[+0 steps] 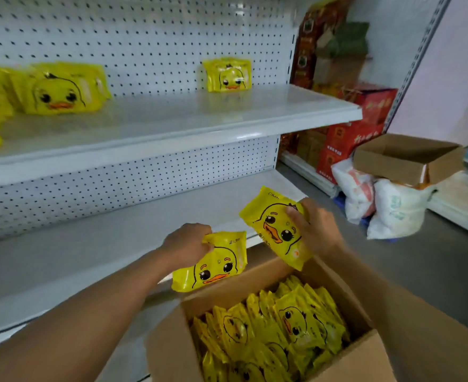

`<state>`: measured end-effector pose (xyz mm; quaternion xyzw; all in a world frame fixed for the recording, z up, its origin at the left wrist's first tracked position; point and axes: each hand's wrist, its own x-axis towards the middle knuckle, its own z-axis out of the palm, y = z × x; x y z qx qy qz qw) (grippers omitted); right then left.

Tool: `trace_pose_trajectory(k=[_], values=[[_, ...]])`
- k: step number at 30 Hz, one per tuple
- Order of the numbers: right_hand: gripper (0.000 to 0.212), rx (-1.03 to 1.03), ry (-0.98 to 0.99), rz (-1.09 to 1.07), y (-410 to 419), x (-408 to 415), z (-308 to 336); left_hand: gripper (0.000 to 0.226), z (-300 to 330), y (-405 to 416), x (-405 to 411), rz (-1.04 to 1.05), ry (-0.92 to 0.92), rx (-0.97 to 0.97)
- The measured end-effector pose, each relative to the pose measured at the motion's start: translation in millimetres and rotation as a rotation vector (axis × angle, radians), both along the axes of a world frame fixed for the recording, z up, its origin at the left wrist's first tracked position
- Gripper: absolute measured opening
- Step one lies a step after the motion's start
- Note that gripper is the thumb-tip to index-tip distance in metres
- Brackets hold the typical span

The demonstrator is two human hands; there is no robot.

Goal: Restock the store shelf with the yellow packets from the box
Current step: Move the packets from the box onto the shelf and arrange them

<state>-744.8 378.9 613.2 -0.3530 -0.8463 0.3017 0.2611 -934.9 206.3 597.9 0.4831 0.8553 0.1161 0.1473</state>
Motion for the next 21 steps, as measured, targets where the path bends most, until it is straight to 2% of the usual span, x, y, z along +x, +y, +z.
trace_pose_trajectory(k=[7, 11, 15, 18, 21], values=[[0.041, 0.099, 0.085, 0.127, -32, -41, 90, 0.031, 92, -55, -23, 0.127, 0.067, 0.147], [0.034, 0.155, 0.152, 0.161, -46, -73, 129, 0.019, 134, -76, -47, 0.158, 0.102, 0.24], [0.037, 0.229, 0.221, 0.224, -57, -113, 162, 0.007, 171, -87, -87, 0.194, 0.16, 0.319], [0.039, 0.254, 0.268, 0.256, -64, -151, 180, 0.029, 198, -91, -126, 0.234, 0.178, 0.355], [0.039, 0.233, 0.309, 0.26, -71, -192, 191, 0.039, 222, -93, -170, 0.266, 0.221, 0.348]])
